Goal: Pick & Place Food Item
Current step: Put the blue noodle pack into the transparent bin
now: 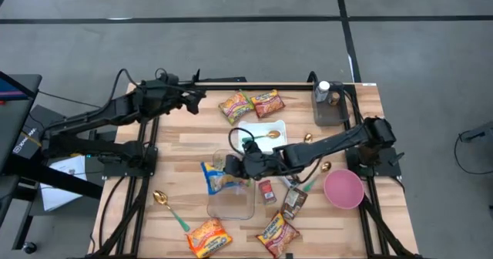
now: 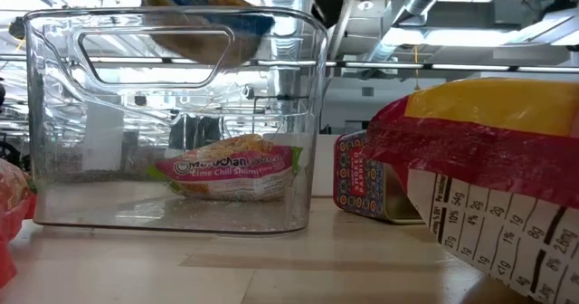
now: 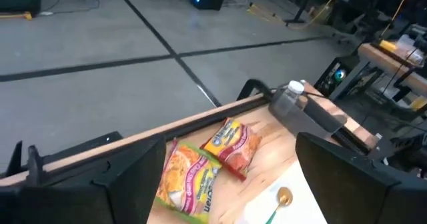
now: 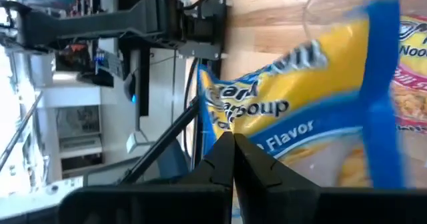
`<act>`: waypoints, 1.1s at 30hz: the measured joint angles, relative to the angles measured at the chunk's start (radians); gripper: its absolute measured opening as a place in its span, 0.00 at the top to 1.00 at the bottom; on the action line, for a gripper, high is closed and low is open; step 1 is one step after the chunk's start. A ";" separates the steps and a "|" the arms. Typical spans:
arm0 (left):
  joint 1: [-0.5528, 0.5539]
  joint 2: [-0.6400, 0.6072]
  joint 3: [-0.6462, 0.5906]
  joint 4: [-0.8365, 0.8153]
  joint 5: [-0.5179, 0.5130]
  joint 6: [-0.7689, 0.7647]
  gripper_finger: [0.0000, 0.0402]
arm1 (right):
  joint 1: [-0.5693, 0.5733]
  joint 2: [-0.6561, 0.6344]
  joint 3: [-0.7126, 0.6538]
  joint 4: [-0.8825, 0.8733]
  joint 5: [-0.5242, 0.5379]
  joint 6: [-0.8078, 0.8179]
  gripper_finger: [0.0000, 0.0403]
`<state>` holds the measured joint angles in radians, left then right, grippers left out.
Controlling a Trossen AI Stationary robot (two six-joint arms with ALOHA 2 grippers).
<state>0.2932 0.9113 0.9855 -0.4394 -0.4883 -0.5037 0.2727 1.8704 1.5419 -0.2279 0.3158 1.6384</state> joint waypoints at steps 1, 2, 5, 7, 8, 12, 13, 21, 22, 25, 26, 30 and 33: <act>0.000 -0.004 0.000 -0.002 0.002 0.000 0.18 | 0.002 0.009 0.015 -0.016 0.005 0.008 1.00; 0.000 -0.013 0.000 -0.020 0.004 0.000 0.18 | 0.003 0.021 0.033 -0.029 0.013 0.016 1.00; 0.000 -0.030 0.000 -0.037 0.005 0.001 0.18 | 0.016 0.049 0.079 -0.112 0.040 0.052 1.00; 0.000 -0.039 0.000 -0.051 0.005 0.001 0.18 | 0.021 0.066 0.106 -0.138 0.055 0.077 1.00; 0.000 -0.044 0.000 -0.053 0.005 0.001 0.18 | 0.024 0.067 0.113 -0.155 0.058 0.086 1.00; 0.000 -0.062 0.000 -0.057 0.004 0.001 0.18 | 0.044 0.065 0.126 -0.201 0.111 0.142 1.00; 0.000 -0.066 0.000 -0.052 0.003 0.001 0.18 | 0.050 0.065 0.125 -0.217 0.126 0.163 1.00; 0.000 -0.078 0.000 -0.059 0.002 -0.001 0.18 | 0.111 0.066 0.123 -0.235 0.177 0.281 1.00; 0.000 -0.078 0.000 -0.059 0.002 -0.001 0.18 | 0.117 0.066 0.123 -0.237 0.188 0.292 1.00; 0.000 -0.078 0.000 -0.059 0.002 -0.001 0.18 | 0.128 0.066 0.123 -0.246 0.207 0.310 1.00; 0.000 -0.078 0.000 -0.059 0.003 -0.001 0.18 | 0.129 0.066 0.123 -0.246 0.208 0.316 1.00; 0.000 -0.078 0.000 -0.059 0.003 -0.001 0.18 | 0.137 0.066 0.123 -0.266 0.215 0.336 1.00; 0.000 -0.078 0.000 -0.059 0.002 -0.001 0.18 | 0.148 0.066 0.123 -0.287 0.246 0.367 1.00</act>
<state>0.2928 0.8333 0.9855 -0.4984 -0.4858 -0.5045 0.4203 1.9366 1.6653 -0.5148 0.5618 2.0054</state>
